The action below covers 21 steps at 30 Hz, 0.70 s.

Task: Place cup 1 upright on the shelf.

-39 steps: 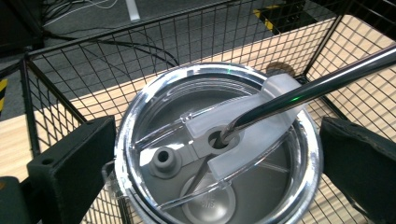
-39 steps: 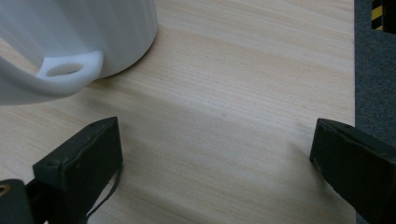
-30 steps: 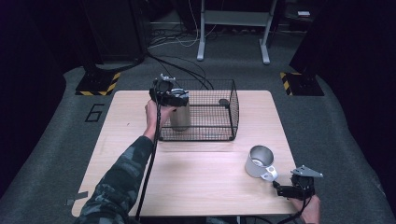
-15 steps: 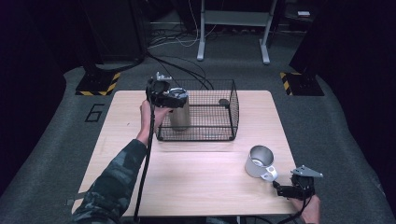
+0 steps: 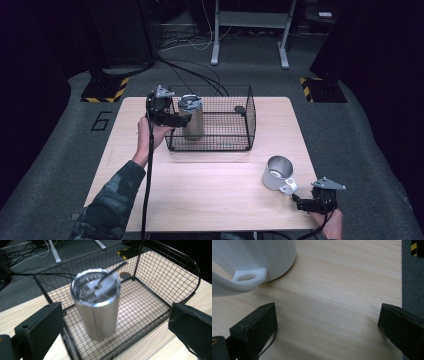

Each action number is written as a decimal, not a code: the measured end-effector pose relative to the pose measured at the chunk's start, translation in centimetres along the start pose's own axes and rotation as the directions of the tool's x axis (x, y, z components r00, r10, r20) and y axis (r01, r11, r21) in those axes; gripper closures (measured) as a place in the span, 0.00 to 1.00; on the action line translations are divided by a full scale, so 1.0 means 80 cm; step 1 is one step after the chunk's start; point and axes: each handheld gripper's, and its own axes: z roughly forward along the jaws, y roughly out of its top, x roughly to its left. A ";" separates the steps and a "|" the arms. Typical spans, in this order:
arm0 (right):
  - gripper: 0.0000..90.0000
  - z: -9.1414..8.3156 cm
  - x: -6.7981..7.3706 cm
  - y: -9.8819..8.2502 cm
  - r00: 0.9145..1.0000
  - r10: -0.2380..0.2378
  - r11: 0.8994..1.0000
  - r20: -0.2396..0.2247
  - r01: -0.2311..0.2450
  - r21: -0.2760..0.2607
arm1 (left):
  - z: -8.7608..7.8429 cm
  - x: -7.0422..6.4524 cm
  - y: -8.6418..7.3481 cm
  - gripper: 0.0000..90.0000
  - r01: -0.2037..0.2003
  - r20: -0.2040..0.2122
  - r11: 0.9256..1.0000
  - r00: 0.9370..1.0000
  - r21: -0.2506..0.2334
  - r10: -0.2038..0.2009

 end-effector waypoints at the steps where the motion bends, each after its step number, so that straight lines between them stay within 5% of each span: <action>1: 0.02 0.000 0.000 0.000 1.000 0.002 1.000 0.000 -0.002 0.001 | -0.003 0.000 -0.004 0.00 -0.001 -0.002 1.000 1.000 0.002 0.001; 9: 0.02 0.000 0.000 0.000 1.000 0.004 1.000 0.000 -0.004 0.001 | -0.013 0.003 -0.017 0.00 -0.006 -0.005 1.000 1.000 0.008 0.006; 10: 0.02 0.000 0.000 0.000 1.000 0.004 1.000 0.000 -0.004 0.001 | -0.030 0.009 -0.043 0.00 -0.007 -0.019 1.000 1.000 0.028 0.007; 21: 0.02 0.000 0.000 0.000 1.000 0.008 1.000 0.003 -0.008 -0.002 | -0.057 0.024 -0.096 0.00 0.037 -0.072 0.998 0.997 0.048 -0.033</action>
